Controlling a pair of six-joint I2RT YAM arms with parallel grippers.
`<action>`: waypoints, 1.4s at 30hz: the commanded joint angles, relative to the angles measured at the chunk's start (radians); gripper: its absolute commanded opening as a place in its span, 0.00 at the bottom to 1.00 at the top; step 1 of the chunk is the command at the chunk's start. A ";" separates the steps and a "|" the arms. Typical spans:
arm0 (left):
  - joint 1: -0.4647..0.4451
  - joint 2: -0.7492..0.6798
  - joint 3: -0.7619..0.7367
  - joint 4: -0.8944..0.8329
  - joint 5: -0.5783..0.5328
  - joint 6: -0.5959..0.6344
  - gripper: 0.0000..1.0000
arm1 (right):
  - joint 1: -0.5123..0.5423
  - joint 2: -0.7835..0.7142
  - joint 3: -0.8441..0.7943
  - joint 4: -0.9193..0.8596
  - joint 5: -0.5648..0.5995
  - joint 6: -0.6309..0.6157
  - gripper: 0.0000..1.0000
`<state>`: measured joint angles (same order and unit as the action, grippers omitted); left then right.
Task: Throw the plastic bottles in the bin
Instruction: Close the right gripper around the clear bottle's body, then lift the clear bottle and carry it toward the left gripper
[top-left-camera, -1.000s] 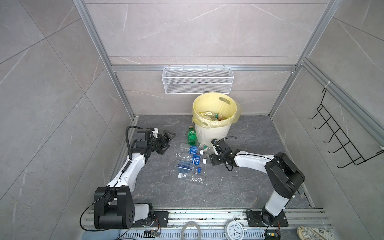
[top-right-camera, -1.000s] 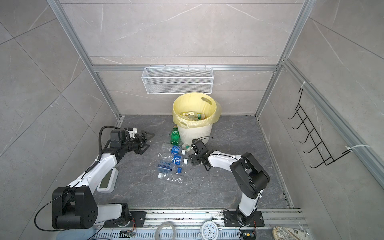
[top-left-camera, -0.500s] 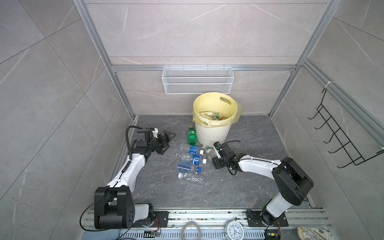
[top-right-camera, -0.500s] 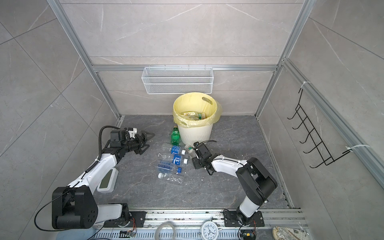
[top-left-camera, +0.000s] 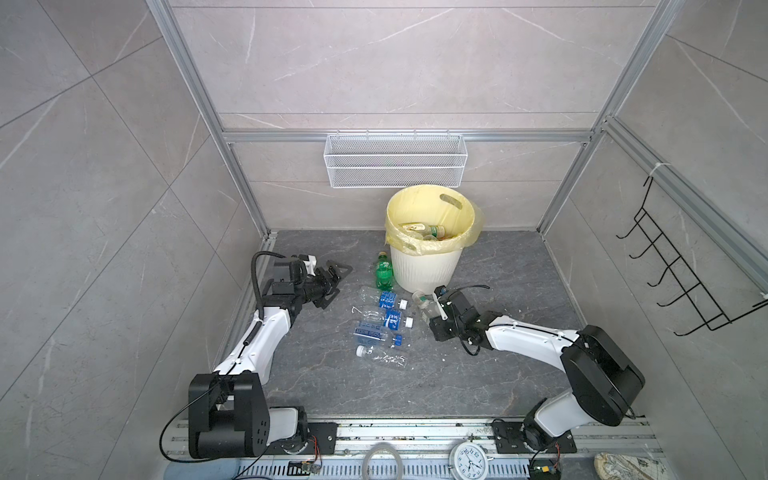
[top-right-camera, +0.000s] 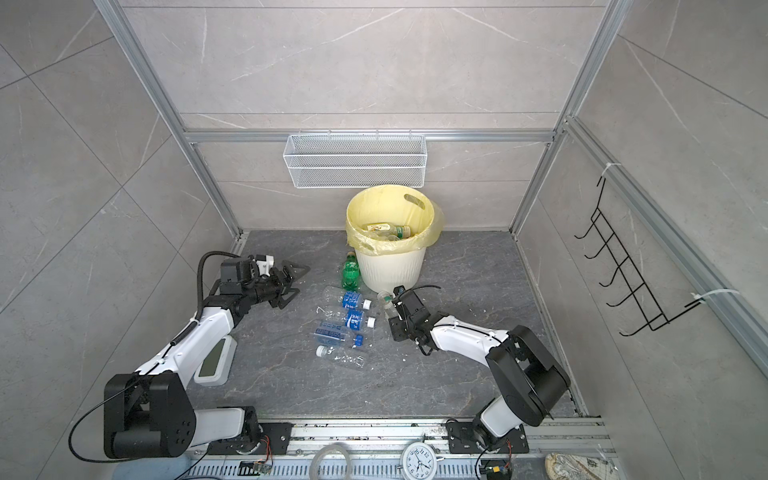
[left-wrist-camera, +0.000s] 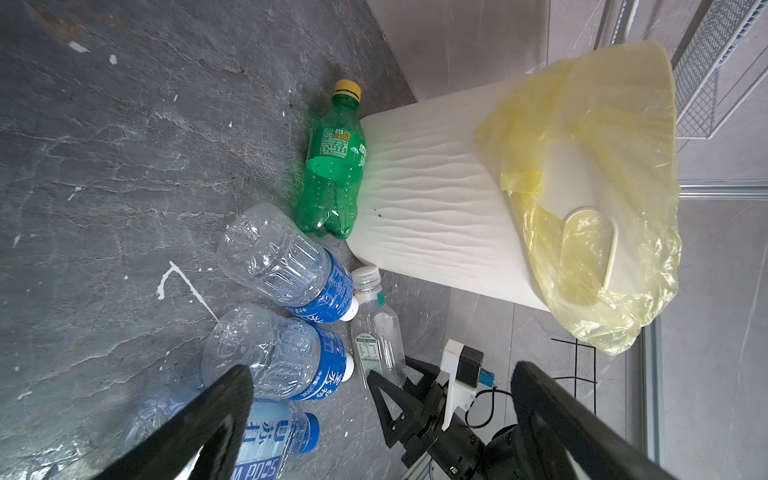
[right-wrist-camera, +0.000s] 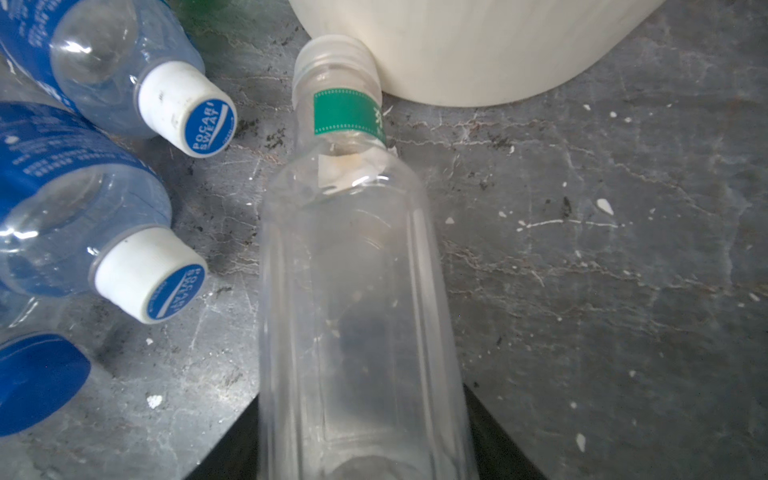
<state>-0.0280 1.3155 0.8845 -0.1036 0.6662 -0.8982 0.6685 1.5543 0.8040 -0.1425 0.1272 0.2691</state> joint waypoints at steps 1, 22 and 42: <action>0.002 -0.002 0.000 0.031 0.039 -0.010 1.00 | 0.018 -0.031 -0.015 -0.015 0.026 0.032 0.52; -0.149 0.028 0.068 0.017 0.087 0.040 0.98 | 0.176 -0.146 0.215 -0.190 0.077 0.016 0.45; -0.192 0.064 0.043 0.193 0.006 -0.098 0.75 | 0.296 -0.020 0.399 -0.100 0.035 0.041 0.45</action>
<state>-0.2104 1.3628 0.9192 0.0185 0.6903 -0.9649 0.9558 1.5345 1.1633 -0.2874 0.1711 0.2970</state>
